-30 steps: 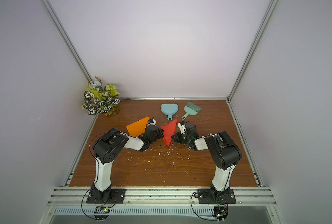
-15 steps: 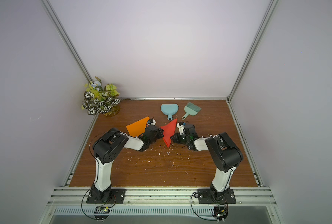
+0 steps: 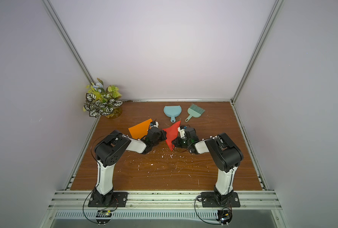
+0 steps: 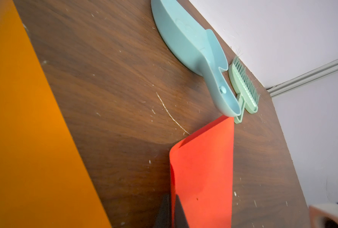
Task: Fold the square paper diagonally
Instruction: Fold the paper at the center of the board.
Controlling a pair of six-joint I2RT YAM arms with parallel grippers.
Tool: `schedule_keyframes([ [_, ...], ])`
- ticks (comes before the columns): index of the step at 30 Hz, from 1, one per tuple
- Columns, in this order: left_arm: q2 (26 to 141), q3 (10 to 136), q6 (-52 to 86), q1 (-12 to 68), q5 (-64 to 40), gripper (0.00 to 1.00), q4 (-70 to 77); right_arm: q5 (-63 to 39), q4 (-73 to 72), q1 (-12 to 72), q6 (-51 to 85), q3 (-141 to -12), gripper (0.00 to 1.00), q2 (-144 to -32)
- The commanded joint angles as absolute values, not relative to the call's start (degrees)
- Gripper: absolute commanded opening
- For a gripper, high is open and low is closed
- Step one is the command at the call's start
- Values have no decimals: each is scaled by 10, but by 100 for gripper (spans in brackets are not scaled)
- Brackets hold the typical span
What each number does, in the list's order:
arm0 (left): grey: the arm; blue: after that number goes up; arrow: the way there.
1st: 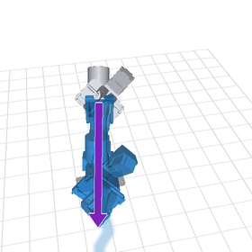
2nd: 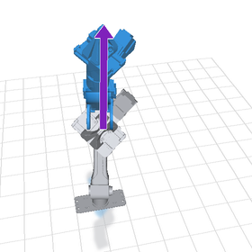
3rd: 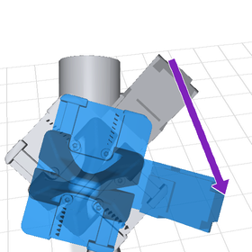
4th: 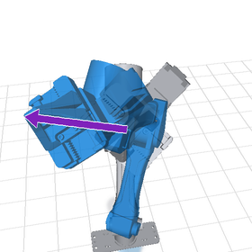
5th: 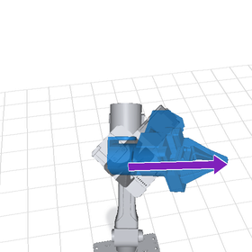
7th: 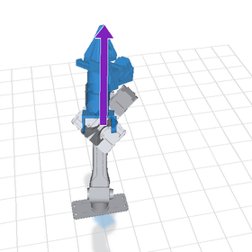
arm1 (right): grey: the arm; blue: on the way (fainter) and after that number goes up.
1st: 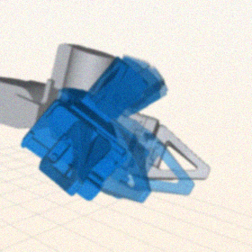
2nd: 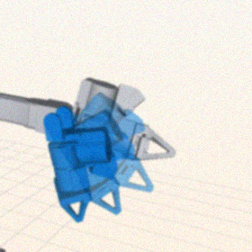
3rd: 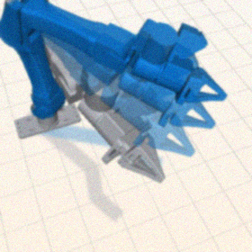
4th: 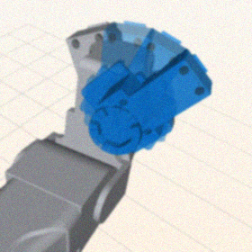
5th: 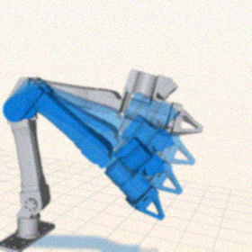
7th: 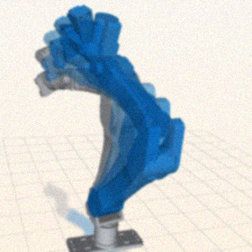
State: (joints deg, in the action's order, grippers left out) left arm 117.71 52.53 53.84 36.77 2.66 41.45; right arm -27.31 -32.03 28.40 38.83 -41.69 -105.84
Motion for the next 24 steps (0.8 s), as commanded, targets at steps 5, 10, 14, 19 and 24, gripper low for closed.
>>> schedule_keyframes([
  [5, 1190, 515, 544, 361, 26, 1, 399, -265, -307, 298, 385, -370, 8, -1030],
  [10, 1194, 515, 546, 359, 27, 1, 400, -276, -293, 310, 373, -352, 8, -1015],
  [14, 1196, 512, 546, 358, 28, 1, 401, -281, -292, 320, 373, -337, 8, -1003],
  [19, 1194, 510, 544, 357, 29, 1, 405, -280, -288, 324, 373, -319, 8, -982],
  [24, 1189, 507, 541, 357, 34, 1, 407, -289, -274, 327, 367, -316, 8, -966],
])
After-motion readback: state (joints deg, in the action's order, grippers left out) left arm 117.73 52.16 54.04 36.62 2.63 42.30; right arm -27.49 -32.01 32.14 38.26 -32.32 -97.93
